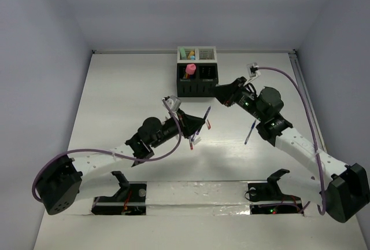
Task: Sort the stationery into containers
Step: Close the pen cap on the pen.
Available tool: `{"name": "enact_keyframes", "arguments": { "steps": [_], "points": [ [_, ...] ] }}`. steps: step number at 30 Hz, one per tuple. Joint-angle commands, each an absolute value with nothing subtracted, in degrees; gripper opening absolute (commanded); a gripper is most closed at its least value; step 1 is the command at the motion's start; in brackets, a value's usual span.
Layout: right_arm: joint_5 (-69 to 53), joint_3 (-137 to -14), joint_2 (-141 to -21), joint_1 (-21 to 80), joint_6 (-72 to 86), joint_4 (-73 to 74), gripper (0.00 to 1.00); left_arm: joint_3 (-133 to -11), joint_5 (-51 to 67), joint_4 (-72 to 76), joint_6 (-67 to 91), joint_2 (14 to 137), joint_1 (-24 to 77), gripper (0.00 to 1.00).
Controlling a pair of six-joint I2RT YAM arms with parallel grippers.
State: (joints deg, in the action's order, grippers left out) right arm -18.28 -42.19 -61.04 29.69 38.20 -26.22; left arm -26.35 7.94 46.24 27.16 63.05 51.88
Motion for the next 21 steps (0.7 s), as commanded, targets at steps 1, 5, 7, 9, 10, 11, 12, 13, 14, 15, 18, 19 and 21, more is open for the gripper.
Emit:
{"name": "enact_keyframes", "arguments": {
  "steps": [1,5,7,9,10,11,12,13,14,15,18,19,21],
  "points": [
    [-17.7,-43.6,-62.6,32.2,37.6,-33.5,0.0,-25.3,11.8,54.1,29.8,61.7,50.9,0.0],
    [-16.7,-43.0,-62.9,33.5,36.6,-33.6,0.0,-24.4,10.4,54.1,30.2,59.2,50.9,0.0],
    [-16.7,-42.6,-62.8,34.0,36.4,-33.4,0.0,-24.3,9.9,54.1,30.3,58.5,50.4,0.0],
    [-16.4,-42.4,-62.7,34.5,36.1,-33.5,0.0,-24.0,9.3,54.1,30.7,57.7,50.4,0.0],
    [-16.2,-42.3,-62.5,35.1,35.8,-33.3,0.0,-23.8,9.1,54.2,30.9,57.5,50.4,0.0],
    [-16.0,-42.1,-62.3,35.1,35.8,-33.2,0.0,-23.6,8.6,54.3,31.1,57.0,50.4,0.0],
    [-15.9,-41.9,-62.3,35.1,35.8,-33.2,0.0,-23.5,8.4,54.4,31.2,56.9,50.4,0.0],
    [-15.9,-41.7,-62.1,35.1,35.8,-33.2,0.0,-23.4,8.2,54.5,31.2,56.8,50.4,0.0],
    [-16.2,-41.6,-61.9,35.1,35.9,-33.4,0.0,-23.2,7.8,54.5,31.4,56.5,50.4,0.0],
    [-16.4,-41.5,-61.8,35.1,35.8,-33.6,0.0,-23.2,7.7,54.5,31.4,56.5,50.4,0.0],
    [-16.6,-41.3,-61.5,35.6,35.9,-33.6,0.0,-23.2,7.5,54.6,31.5,56.4,50.4,0.0],
    [-16.7,-41.1,-61.5,35.6,35.9,-33.7,0.0,-23.2,7.4,54.5,31.6,56.5,50.4,0.0],
    [-16.9,-41.0,-61.3,35.6,36.0,-33.7,0.0,-23.2,6.9,54.5,31.6,56.4,50.4,0.0]
  ]
}}
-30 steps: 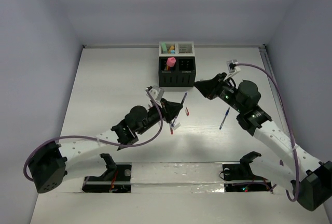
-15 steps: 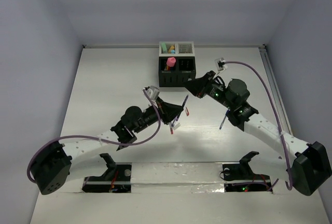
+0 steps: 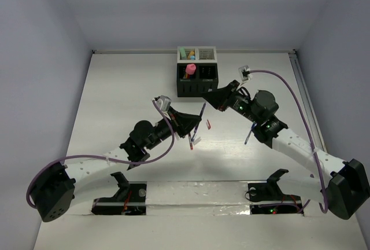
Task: Sort the stationery into containers
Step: Close the pen cap on the pen.
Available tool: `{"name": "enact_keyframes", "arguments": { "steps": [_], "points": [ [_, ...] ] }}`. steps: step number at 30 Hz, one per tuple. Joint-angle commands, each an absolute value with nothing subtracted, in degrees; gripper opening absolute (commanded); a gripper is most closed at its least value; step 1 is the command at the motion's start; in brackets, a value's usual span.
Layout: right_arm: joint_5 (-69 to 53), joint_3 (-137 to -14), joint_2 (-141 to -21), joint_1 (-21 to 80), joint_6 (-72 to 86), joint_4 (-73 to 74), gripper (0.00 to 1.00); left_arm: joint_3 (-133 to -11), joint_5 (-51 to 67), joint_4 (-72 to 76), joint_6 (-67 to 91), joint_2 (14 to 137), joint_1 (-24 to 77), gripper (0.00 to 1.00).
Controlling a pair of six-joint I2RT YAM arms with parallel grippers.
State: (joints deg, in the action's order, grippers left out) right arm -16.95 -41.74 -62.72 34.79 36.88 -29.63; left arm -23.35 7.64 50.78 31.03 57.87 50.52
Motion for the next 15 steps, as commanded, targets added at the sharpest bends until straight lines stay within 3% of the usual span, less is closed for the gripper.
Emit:
{"name": "enact_keyframes", "arguments": {
  "steps": [1,15],
  "points": [
    [-17.0,-41.0,-61.3,35.6,36.0,-33.7,0.0,-23.2,6.8,54.5,31.6,56.3,50.4,0.0],
    [-17.6,-40.3,-61.8,36.1,36.3,-33.7,0.0,-23.3,7.0,54.7,31.2,55.6,50.4,0.0]
  ]
}}
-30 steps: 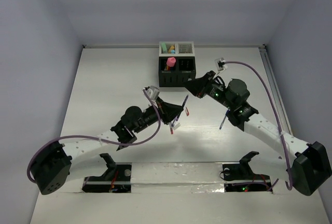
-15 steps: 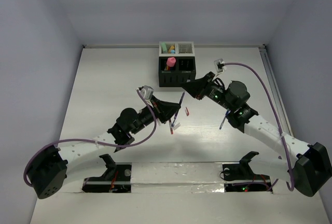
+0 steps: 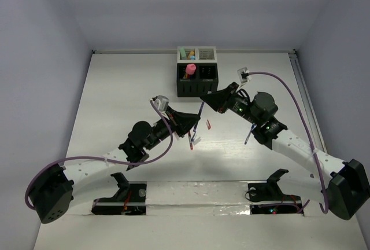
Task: Sort the stationery into containers
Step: Close the pen cap on the pen.
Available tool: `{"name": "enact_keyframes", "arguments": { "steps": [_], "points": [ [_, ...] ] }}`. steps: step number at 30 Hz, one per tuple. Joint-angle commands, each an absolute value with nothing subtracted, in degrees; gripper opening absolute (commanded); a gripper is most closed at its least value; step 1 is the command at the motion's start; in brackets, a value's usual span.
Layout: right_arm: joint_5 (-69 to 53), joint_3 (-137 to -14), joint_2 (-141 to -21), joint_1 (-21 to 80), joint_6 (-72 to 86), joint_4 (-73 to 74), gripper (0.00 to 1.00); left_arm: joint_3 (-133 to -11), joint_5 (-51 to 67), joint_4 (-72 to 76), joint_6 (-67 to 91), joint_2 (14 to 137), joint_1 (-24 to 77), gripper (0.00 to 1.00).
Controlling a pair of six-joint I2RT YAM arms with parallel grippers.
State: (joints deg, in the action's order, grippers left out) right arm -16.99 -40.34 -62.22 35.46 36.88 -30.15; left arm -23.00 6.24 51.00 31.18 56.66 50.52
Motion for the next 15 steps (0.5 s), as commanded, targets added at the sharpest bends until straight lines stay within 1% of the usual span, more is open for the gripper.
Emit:
{"name": "enact_keyframes", "arguments": {
  "steps": [1,8,15],
  "points": [
    [-17.5,-40.3,-61.7,36.1,36.3,-33.8,0.0,-23.4,7.3,54.7,31.3,55.8,50.4,0.0],
    [-14.9,-41.0,-60.1,36.1,35.7,-33.6,0.0,-22.6,7.8,54.7,31.6,56.6,50.4,0.0],
    [-15.0,-41.7,-61.5,36.1,36.3,-34.5,0.0,-22.0,7.8,54.3,31.6,55.7,50.4,0.0]
  ]
}}
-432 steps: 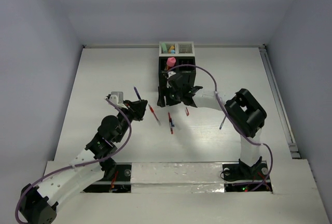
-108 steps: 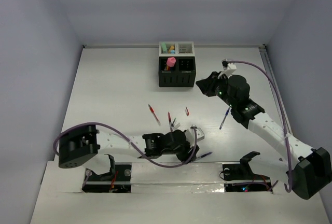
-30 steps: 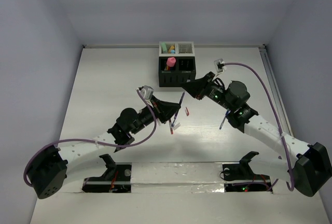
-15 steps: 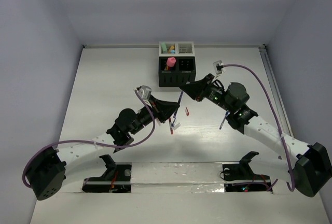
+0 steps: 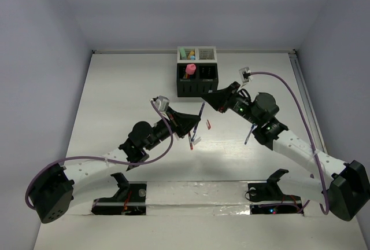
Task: Sort the stationery into containers
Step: Close the pen cap on the pen.
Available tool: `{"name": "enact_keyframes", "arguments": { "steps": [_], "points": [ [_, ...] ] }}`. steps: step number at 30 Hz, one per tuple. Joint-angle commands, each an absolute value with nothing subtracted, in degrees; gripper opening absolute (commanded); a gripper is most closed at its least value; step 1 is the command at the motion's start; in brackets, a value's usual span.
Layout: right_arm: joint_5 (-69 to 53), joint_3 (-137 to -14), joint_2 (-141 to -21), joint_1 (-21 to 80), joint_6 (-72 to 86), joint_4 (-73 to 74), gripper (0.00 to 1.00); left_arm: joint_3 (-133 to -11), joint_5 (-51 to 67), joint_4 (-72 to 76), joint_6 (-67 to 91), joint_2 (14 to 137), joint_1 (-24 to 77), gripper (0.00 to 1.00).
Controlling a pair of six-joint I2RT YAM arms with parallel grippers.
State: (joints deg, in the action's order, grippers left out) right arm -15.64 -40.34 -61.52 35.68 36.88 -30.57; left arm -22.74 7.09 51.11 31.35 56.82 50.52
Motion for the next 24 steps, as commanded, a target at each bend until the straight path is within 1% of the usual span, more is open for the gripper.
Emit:
{"name": "enact_keyframes", "arguments": {
  "steps": [1,13,24],
  "points": [
    [-15.3,-41.6,-61.9,36.1,36.4,-34.6,0.0,-22.0,7.7,54.3,31.6,55.5,50.4,0.0],
    [-17.8,-41.3,-64.7,36.1,37.4,-35.5,0.0,-22.1,8.1,54.8,31.4,55.5,50.4,0.0],
    [-19.8,-39.2,-63.3,37.7,38.2,-34.4,0.0,-23.1,4.8,54.0,31.2,54.7,50.4,0.0]
  ]
}}
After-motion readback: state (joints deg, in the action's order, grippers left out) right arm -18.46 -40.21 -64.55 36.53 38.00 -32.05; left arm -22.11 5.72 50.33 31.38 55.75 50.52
